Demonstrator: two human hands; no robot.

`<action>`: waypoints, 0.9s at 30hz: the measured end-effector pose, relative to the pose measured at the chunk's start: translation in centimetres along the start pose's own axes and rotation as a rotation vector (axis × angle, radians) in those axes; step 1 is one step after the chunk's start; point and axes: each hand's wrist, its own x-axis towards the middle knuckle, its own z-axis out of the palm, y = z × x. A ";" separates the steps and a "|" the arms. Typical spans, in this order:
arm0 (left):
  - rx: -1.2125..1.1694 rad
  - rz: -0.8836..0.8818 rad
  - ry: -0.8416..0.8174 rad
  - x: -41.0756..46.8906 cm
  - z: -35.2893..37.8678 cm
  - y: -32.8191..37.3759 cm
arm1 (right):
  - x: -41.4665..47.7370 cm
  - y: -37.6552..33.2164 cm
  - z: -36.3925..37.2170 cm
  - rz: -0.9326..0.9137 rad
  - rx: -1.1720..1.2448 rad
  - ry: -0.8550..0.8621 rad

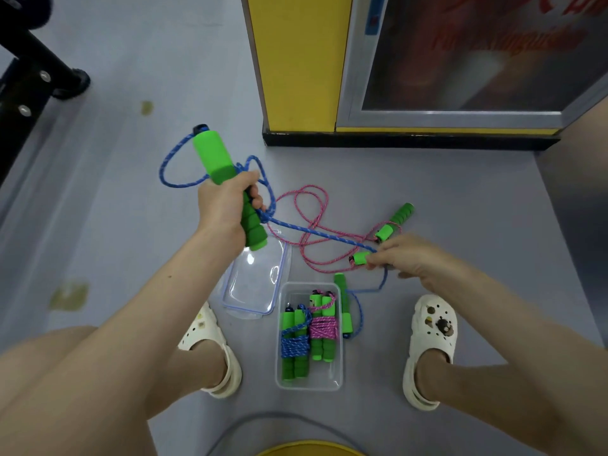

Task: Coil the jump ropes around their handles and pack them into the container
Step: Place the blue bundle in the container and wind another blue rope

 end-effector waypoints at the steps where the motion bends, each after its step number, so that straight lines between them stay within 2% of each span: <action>1: 0.028 0.017 0.013 0.2 -0.5 0.0 | 0.0 0.2 -0.2 -0.016 -0.003 0.008; 8: 0.414 0.175 -0.139 -0.8 -0.4 -2.0 | -0.5 0.5 -0.3 0.076 0.122 -0.032; 13: 0.574 0.091 -0.427 -2.2 1.2 -3.4 | -0.2 -0.6 0.4 0.093 0.432 -0.104; 19: 0.662 0.047 -0.663 -3.5 3.1 -5.5 | -0.2 -2.2 0.9 -0.040 0.609 -0.137; 22: 0.740 0.077 -0.694 -3.8 3.6 -5.7 | 0.1 -2.3 1.2 -0.084 0.577 -0.094; 27: 0.826 0.078 -0.561 -3.1 3.7 -6.1 | 0.2 -1.9 1.0 -0.151 0.592 -0.123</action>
